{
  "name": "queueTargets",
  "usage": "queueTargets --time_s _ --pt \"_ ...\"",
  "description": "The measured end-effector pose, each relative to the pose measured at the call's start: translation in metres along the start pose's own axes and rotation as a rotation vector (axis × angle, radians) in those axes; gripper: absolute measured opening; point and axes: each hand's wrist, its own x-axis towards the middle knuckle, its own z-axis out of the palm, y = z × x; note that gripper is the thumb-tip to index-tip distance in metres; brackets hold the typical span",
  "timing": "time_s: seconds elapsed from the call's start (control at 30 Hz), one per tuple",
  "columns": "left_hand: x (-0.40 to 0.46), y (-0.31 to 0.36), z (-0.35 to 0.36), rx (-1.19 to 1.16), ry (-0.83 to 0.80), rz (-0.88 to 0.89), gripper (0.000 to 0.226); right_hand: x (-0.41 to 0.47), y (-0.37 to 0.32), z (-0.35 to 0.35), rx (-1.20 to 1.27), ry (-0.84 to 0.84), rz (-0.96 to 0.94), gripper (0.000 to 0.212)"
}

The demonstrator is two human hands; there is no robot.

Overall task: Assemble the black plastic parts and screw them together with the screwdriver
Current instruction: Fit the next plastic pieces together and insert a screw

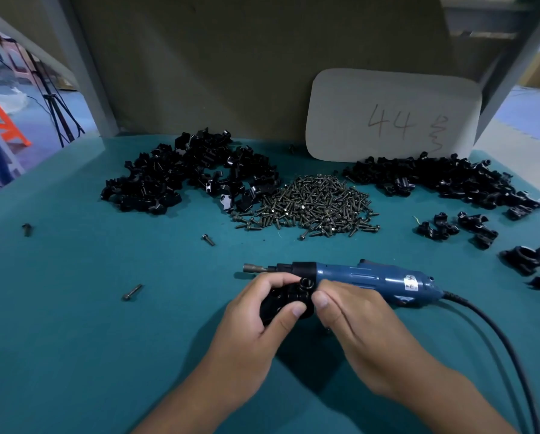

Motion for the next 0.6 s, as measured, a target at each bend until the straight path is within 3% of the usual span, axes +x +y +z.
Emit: queueTargets --time_s 0.1,0.17,0.37,0.5,0.6 --pt "-0.001 0.001 0.0 0.027 -0.022 0.019 0.026 -0.002 -0.003 0.001 0.183 0.005 0.095 0.053" --pt "0.0 0.0 0.0 0.022 -0.028 0.013 0.026 -0.003 -0.004 -0.002 0.157 0.006 0.105 0.057" --pt "0.0 -0.003 -0.002 -0.004 -0.018 -0.024 0.027 -0.004 -0.004 -0.013 -0.15 -0.013 -0.036 0.019" --pt "0.0 -0.001 0.0 -0.01 -0.025 -0.019 0.026 -0.002 -0.004 -0.008 -0.16 -0.01 -0.067 0.026" --pt "0.0 0.0 0.0 0.028 -0.021 -0.001 0.026 -0.002 -0.005 -0.002 0.043 -0.004 0.013 0.039"
